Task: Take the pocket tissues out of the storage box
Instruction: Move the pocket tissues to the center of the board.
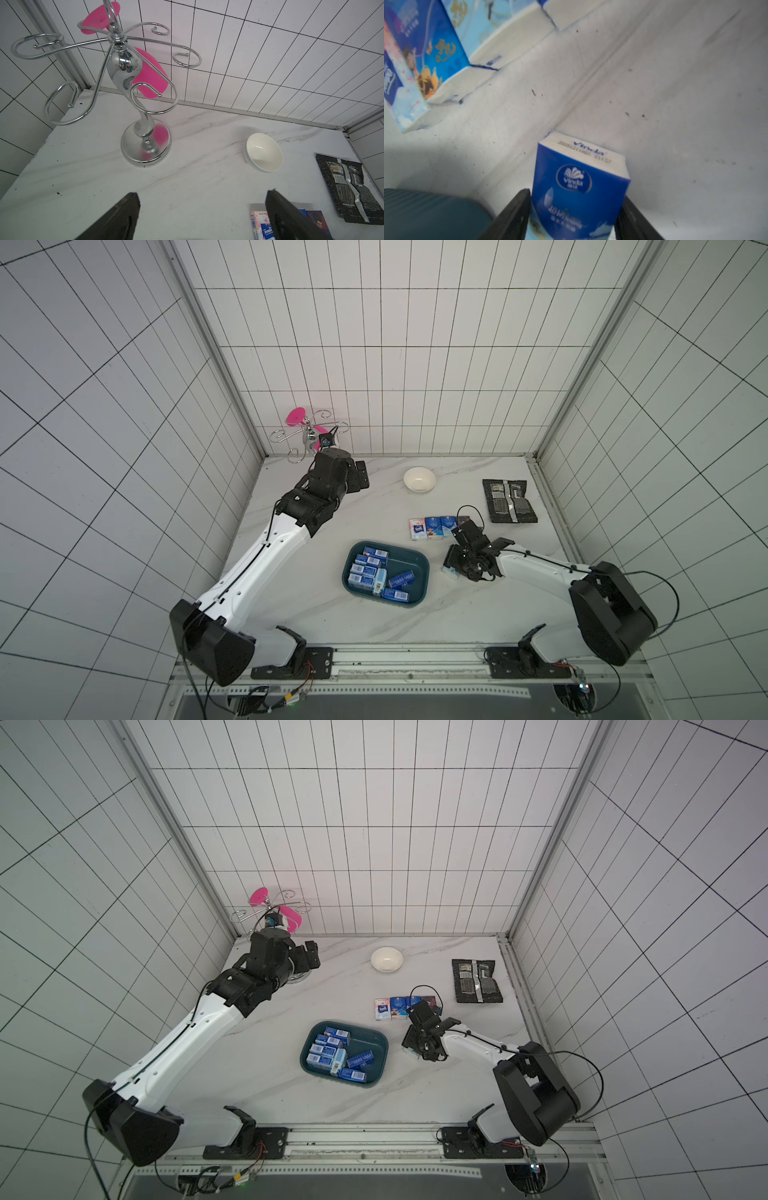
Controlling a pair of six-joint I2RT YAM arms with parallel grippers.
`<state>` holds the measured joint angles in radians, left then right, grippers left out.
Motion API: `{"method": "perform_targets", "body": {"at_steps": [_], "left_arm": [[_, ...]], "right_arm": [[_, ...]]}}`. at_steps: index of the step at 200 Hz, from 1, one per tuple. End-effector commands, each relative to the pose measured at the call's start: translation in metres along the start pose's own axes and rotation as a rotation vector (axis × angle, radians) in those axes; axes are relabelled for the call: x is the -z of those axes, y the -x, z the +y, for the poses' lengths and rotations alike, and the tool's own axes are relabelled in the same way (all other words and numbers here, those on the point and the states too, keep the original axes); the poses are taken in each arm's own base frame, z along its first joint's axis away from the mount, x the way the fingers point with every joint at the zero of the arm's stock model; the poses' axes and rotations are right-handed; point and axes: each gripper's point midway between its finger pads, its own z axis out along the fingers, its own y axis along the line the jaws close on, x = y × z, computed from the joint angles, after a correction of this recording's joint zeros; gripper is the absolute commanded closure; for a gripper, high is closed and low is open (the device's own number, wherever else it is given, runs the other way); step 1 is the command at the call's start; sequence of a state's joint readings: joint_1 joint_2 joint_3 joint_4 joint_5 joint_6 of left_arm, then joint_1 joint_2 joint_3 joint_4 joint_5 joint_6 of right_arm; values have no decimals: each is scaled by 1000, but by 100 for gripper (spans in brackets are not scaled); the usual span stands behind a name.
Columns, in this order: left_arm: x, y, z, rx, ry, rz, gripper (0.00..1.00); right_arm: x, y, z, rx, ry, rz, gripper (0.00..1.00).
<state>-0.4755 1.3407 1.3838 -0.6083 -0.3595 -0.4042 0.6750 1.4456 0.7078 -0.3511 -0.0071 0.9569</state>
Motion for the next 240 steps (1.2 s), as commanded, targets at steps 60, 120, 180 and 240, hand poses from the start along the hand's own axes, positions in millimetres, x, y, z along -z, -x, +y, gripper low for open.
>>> {"method": "perform_targets", "body": {"at_steps": [60,120,180,240], "left_arm": [[3,7,-3,18,-10,-29,2],[7,11,-4,-1,-13,-29,2],[14,10,-3,4,-27,-26,2],[21,14,-1,8,-29,-38,2]], "right_arm": [[17,21,-16,207,-21,21,41],[5,22,-26,305,-24,153,41],[11,44,-29,405,-70,178,40],[23,62,-42,467,-190,183,28]]}}
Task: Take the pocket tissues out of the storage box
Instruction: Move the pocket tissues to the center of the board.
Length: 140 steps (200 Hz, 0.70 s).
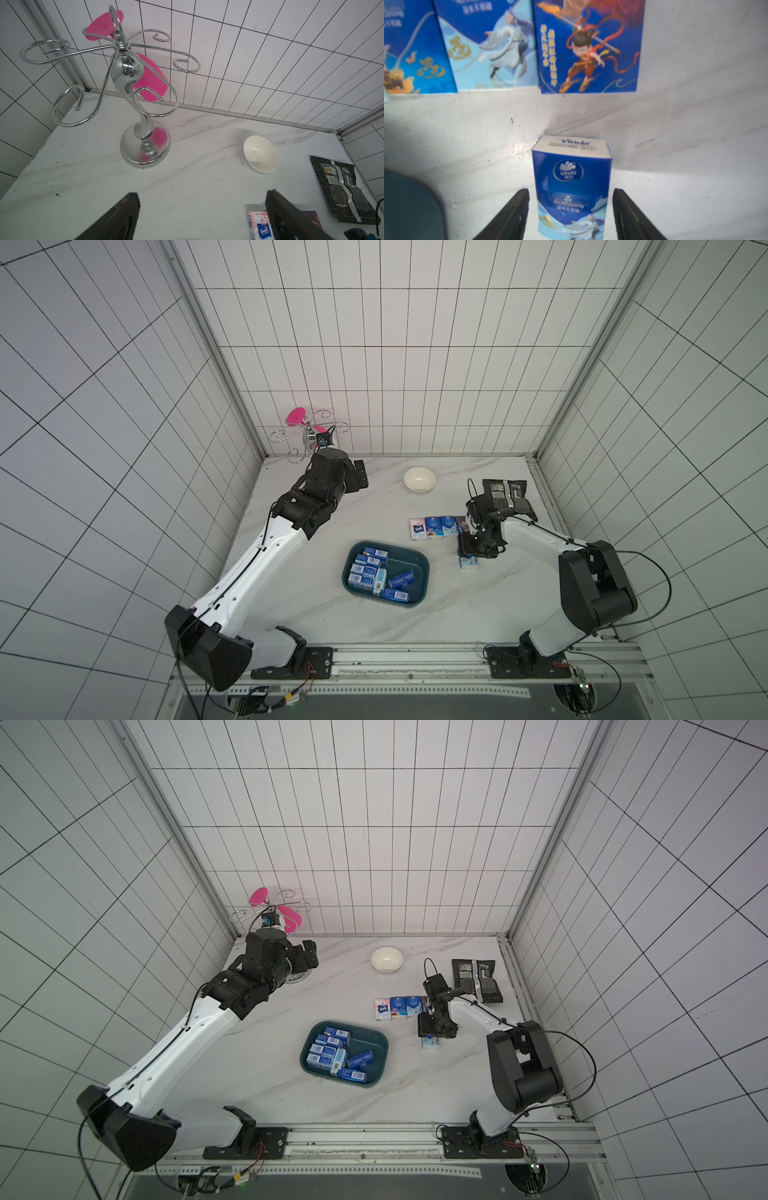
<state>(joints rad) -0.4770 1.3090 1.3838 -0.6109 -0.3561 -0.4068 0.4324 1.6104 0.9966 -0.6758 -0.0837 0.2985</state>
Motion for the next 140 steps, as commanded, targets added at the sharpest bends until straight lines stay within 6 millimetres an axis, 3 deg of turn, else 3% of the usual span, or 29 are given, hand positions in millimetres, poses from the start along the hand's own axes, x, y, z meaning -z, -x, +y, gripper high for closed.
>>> {"method": "perform_targets", "body": {"at_steps": [1,23,64,85,114,140], "left_arm": [[10,7,-2,-4,-13,-15,2],[11,9,-2,-3,-15,-18,2],[9,7,-2,-11,-9,-9,2],[7,7,-4,-9,-13,-5,2],[5,7,-8,-11,-19,-4,2],[5,6,-9,-16,-18,-3,2]], "right_arm": [[10,-1,-15,40,-75,33,28],[16,2,-19,24,-97,23,27],[29,-5,-5,29,-66,-59,24],[25,-14,-1,32,-64,-47,22],[11,-13,8,50,-41,-40,22],[1,-15,2,50,-92,-15,22]]}}
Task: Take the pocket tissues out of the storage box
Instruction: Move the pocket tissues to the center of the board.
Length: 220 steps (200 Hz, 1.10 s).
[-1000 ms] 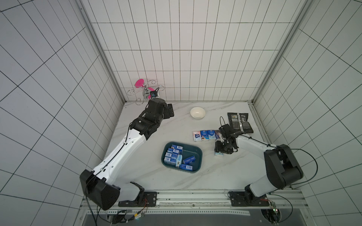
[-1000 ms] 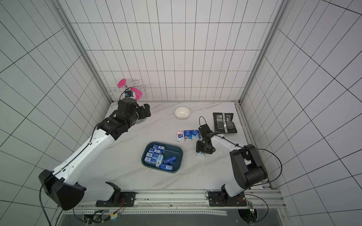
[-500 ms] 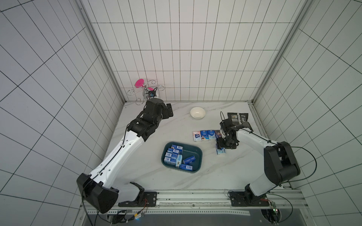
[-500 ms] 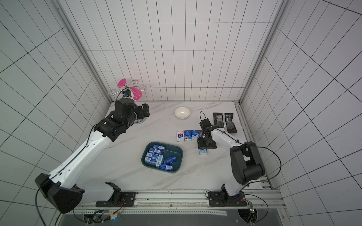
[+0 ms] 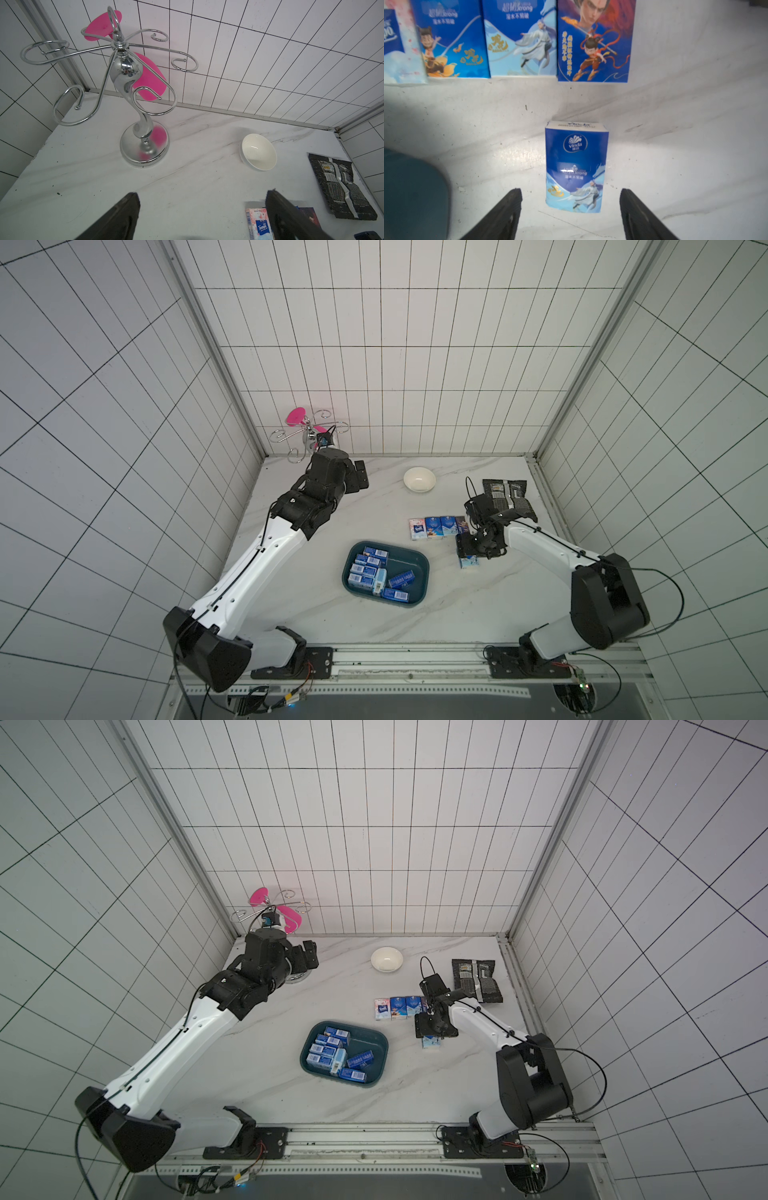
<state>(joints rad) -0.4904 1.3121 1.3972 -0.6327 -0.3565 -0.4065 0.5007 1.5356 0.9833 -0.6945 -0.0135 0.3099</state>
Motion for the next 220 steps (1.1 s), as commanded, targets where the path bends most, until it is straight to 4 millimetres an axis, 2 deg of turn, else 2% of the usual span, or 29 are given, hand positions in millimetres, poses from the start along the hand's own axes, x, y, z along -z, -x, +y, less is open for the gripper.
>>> {"method": "perform_targets", "body": {"at_steps": [1,28,107,139,220], "left_arm": [[3,8,-5,-6,-11,-15,2],[3,9,-5,-7,-7,-19,2],[2,8,-4,-11,-2,-20,2],[2,9,-3,-15,1,-24,2],[2,9,-5,-15,-8,-22,2]], "right_arm": [[-16,-12,-6,-4,-52,44,22],[-22,-14,-5,6,-66,54,22],[-41,-21,-11,-1,-114,100,39],[-36,-15,-18,-22,-132,68,45],[-35,7,-28,-51,-89,55,45]]}}
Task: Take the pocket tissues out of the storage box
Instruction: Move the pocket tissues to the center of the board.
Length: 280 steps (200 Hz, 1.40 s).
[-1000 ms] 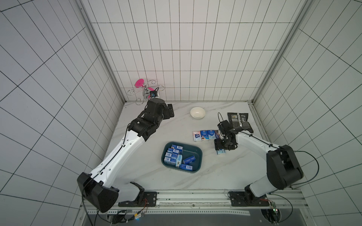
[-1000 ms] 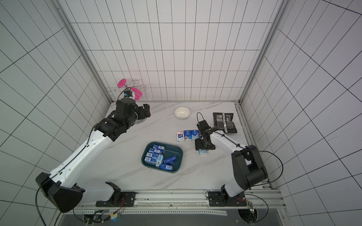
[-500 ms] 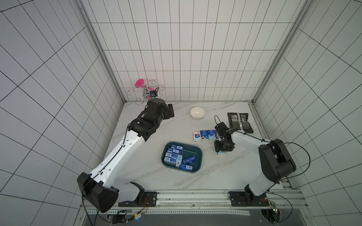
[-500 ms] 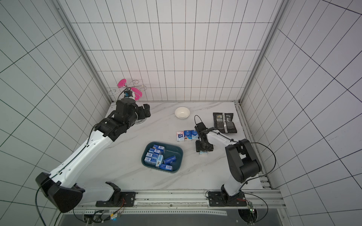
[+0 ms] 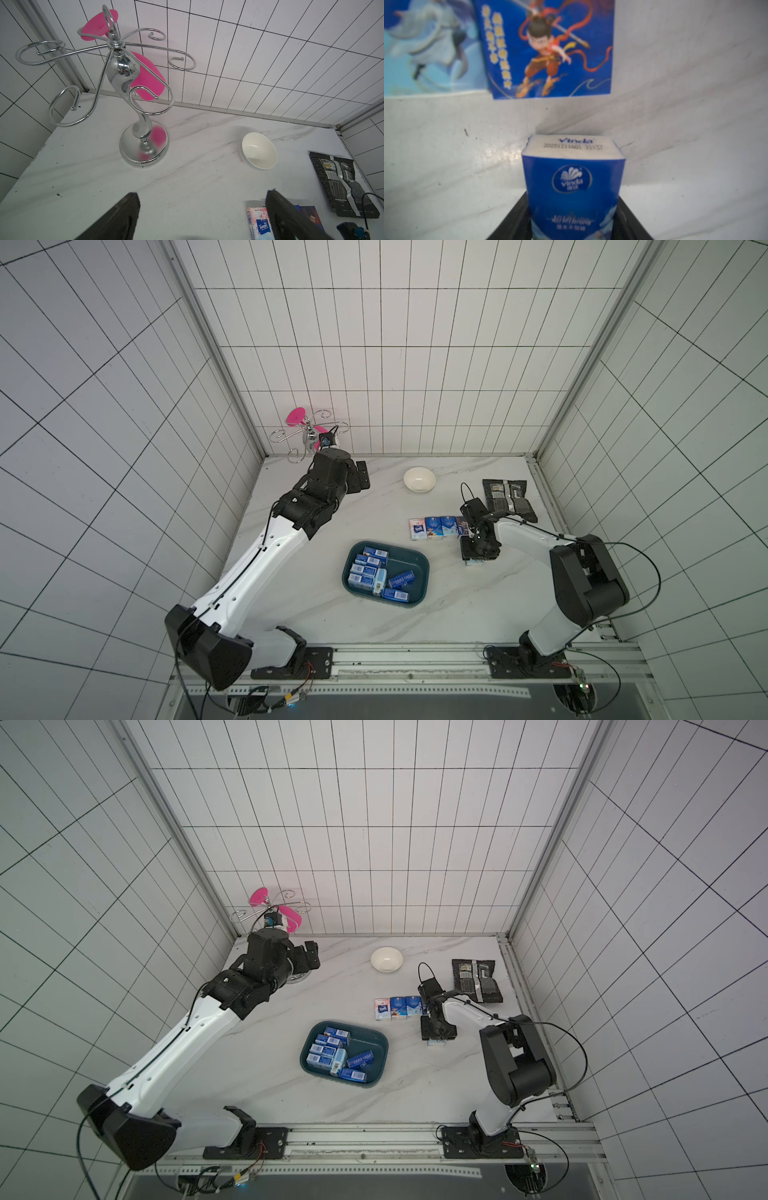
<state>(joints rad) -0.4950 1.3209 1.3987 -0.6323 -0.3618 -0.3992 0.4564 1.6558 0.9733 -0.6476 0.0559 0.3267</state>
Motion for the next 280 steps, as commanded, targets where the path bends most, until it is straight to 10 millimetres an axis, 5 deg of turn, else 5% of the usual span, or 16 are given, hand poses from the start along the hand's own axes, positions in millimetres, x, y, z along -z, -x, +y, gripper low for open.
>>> {"method": "perform_targets", "body": {"at_steps": [1,121,280], "left_arm": [[4,11,-4,-3,-11,-26,2],[4,12,-1,-8,3,-31,2],[4,13,0,-15,14,-33,2]], "right_arm": [[-1,9,-1,5,12,-2,45],[0,26,17,57,105,-12,43],[-2,31,7,46,80,-8,34]]}}
